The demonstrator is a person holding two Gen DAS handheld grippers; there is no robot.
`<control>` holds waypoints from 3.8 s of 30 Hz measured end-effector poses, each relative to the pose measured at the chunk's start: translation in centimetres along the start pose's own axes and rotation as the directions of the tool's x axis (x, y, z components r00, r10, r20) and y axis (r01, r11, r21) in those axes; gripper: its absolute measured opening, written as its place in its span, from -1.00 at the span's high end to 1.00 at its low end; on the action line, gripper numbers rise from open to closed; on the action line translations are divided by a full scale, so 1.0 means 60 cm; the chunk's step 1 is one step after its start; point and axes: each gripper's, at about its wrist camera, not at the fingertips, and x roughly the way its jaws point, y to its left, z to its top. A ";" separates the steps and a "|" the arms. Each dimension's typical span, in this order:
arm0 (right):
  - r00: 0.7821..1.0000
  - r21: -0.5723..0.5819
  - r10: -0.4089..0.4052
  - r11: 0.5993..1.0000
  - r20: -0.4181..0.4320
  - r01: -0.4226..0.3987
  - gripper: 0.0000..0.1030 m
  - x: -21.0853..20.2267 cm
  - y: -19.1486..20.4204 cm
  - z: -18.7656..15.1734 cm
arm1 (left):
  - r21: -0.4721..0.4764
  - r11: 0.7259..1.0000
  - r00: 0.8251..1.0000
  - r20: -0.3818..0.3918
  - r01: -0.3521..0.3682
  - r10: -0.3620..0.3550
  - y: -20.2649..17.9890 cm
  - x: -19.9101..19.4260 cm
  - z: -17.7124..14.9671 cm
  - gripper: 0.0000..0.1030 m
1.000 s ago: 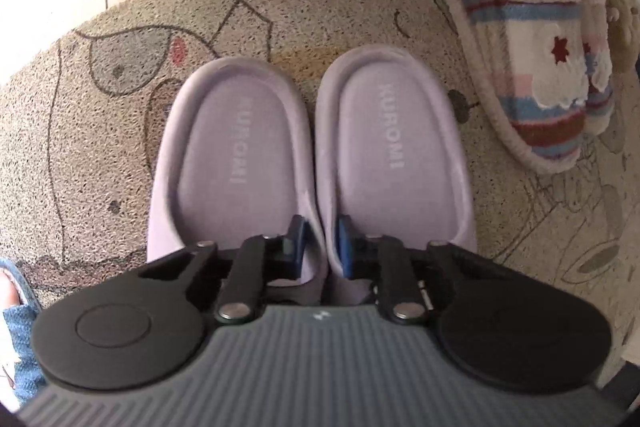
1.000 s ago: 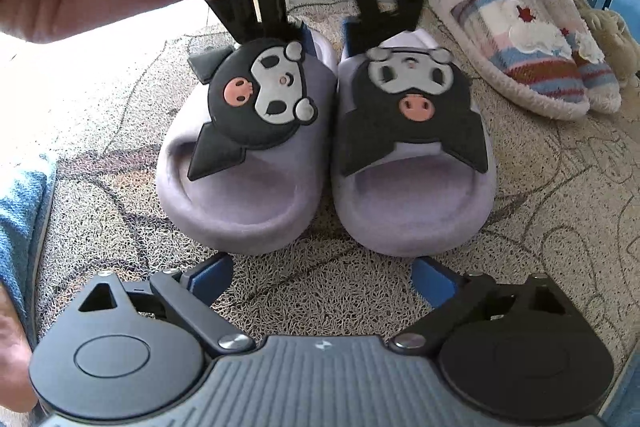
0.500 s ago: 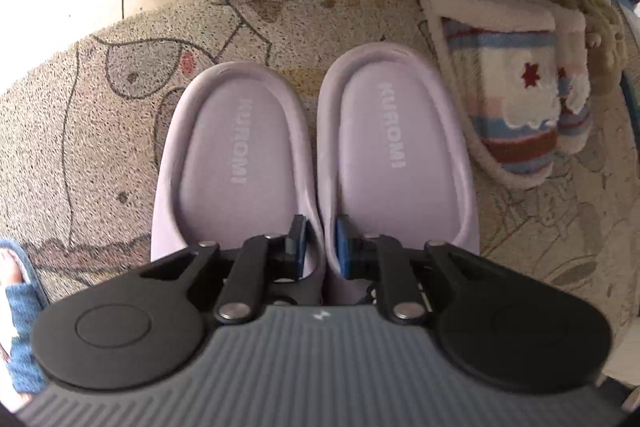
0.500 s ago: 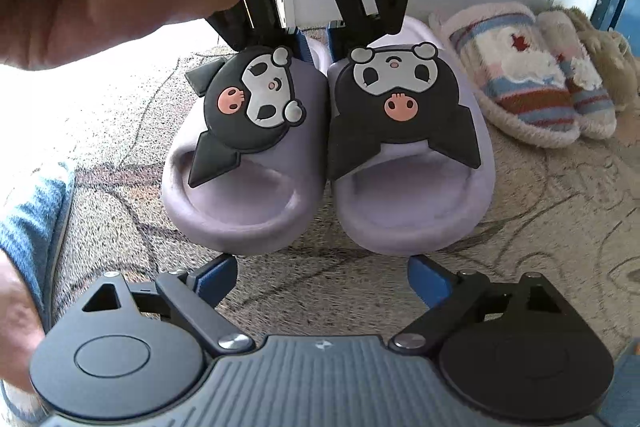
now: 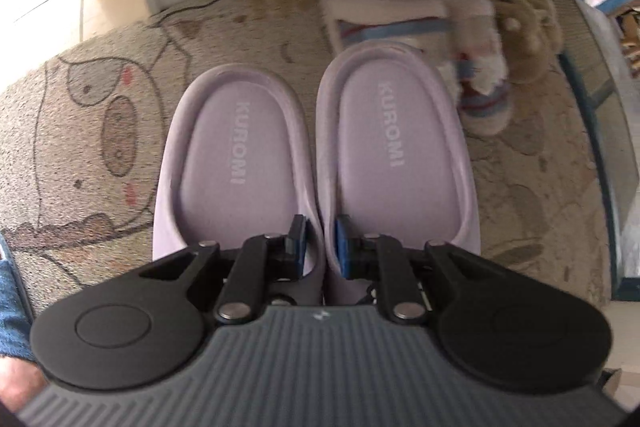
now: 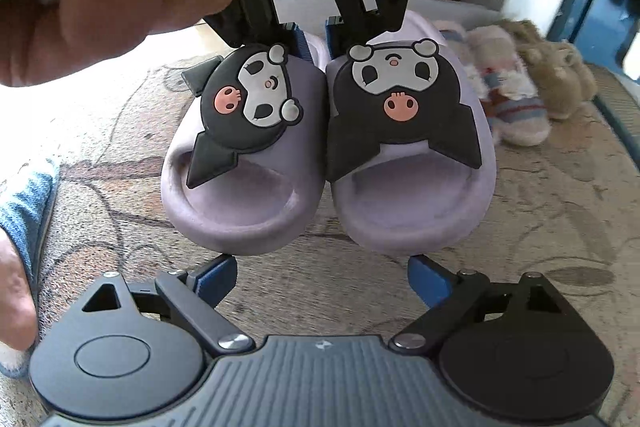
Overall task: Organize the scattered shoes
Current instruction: 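Carry the slides up into the cabinet's upper shelf with the left tool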
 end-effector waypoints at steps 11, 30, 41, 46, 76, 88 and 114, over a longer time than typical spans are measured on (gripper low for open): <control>0.996 0.052 -0.087 0.995 0.029 0.085 -0.82 -0.055 -0.046 -0.014 | 0.071 0.995 0.998 0.016 0.065 -0.066 -0.087 -0.034 -0.022 0.72; 0.929 0.063 -0.252 0.968 0.271 0.244 -0.81 -0.158 -0.102 0.022 | 0.168 0.969 0.968 0.146 0.179 -0.204 -0.169 -0.183 0.006 0.73; 0.905 0.048 -0.268 0.962 0.331 0.268 -0.88 -0.186 -0.100 0.054 | 0.189 0.964 0.949 0.220 0.186 -0.226 -0.162 -0.228 0.007 0.72; 0.903 0.054 -0.297 0.954 0.312 0.295 -0.88 -0.189 -0.106 0.050 | 0.207 0.955 0.946 0.202 0.213 -0.255 -0.173 -0.224 0.005 0.73; 0.843 0.059 -0.359 0.928 0.401 0.368 -0.88 -0.245 -0.078 0.091 | 0.256 0.928 0.893 0.293 0.271 -0.342 -0.160 -0.328 0.018 0.74; 0.837 0.073 -0.321 0.943 0.443 0.324 -0.88 -0.229 -0.145 0.130 | 0.251 0.937 0.898 0.308 0.243 -0.315 -0.215 -0.317 0.074 0.74; 0.943 -0.150 -0.003 0.987 0.334 0.057 -1.00 -0.152 -0.352 0.330 | 0.116 0.963 0.946 0.192 0.242 -0.261 -0.294 -0.210 0.298 0.93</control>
